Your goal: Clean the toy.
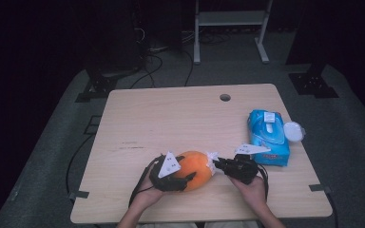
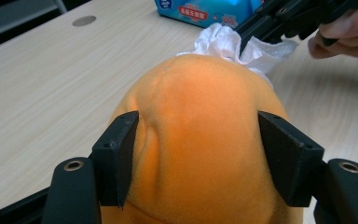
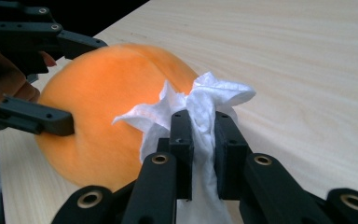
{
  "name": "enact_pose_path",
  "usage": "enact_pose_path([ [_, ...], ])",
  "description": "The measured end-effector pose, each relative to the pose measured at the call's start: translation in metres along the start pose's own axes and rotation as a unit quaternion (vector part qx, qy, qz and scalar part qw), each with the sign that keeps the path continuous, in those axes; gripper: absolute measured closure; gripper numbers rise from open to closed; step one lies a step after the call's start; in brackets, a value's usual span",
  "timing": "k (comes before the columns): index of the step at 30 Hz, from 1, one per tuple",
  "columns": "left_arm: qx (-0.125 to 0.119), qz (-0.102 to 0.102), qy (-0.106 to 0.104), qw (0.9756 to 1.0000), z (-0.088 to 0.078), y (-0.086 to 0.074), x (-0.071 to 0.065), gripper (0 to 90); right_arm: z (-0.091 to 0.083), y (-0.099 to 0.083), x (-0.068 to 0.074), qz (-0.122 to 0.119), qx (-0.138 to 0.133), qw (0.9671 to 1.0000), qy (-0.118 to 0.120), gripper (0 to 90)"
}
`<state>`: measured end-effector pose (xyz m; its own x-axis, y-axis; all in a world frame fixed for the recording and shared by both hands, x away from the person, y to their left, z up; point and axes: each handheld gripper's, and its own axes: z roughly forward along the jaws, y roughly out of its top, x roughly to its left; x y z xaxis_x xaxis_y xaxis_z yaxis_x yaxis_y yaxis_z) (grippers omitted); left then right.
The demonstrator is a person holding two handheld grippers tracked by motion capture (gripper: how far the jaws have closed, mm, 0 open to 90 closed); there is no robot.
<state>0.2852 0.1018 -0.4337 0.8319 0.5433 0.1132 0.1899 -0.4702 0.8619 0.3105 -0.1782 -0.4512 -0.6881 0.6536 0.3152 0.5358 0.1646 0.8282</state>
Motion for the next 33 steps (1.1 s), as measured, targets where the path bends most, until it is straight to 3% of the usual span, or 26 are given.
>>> enact_pose_path([
  [2,0.0,0.004,-0.004,1.0,-0.001,-0.001,0.0,32.8,0.0,0.0,0.002,0.004,-0.005,1.0,0.007,78.8],
  [6,-0.003,0.014,-0.018,0.9997,0.001,-0.003,-0.003,32.2,-0.006,0.011,0.015,-0.018,-0.03,0.9989,0.031,78.8],
  [8,-0.003,0.015,-0.023,0.9996,0.001,-0.003,-0.004,31.9,-0.006,0.012,0.018,-0.027,-0.027,0.9989,0.027,78.7],
  [10,-0.003,0.012,-0.029,0.9995,0.0,-0.002,-0.002,30.9,-0.002,0.007,0.013,-0.016,-0.018,0.9995,0.019,78.8],
  [12,-0.006,-0.007,-0.034,0.9994,-0.001,-0.001,0.0,27.1,0.0,0.001,0.005,-0.002,-0.007,0.9999,0.009,78.8],
  [15,-0.006,-0.01,-0.034,0.9994,0.0,-0.002,0.0,26.2,0.002,-0.001,0.0,0.014,0.004,0.9999,0.005,78.8],
  [20,-0.005,0.002,-0.036,0.9993,0.002,-0.003,-0.003,27.2,-0.006,0.011,0.014,-0.011,-0.025,0.9994,0.024,78.8],
  [22,-0.003,0.008,-0.036,0.9993,0.002,-0.003,-0.005,27.6,-0.006,0.013,0.017,-0.022,-0.023,0.9993,0.02,78.7],
  [29,0.0,0.018,-0.039,0.9991,0.004,-0.002,-0.009,28.2,0.002,0.0,-0.001,0.01,0.007,0.9999,-0.005,78.7],
  [31,-0.001,0.021,-0.043,0.9989,0.004,-0.002,-0.01,28.5,-0.001,0.003,0.003,0.007,-0.005,1.0,-0.003,78.7],
  [33,-0.001,0.027,-0.044,0.9987,0.004,-0.002,-0.011,28.6,-0.006,0.01,0.012,-0.01,-0.023,0.9996,0.011,78.7],
])
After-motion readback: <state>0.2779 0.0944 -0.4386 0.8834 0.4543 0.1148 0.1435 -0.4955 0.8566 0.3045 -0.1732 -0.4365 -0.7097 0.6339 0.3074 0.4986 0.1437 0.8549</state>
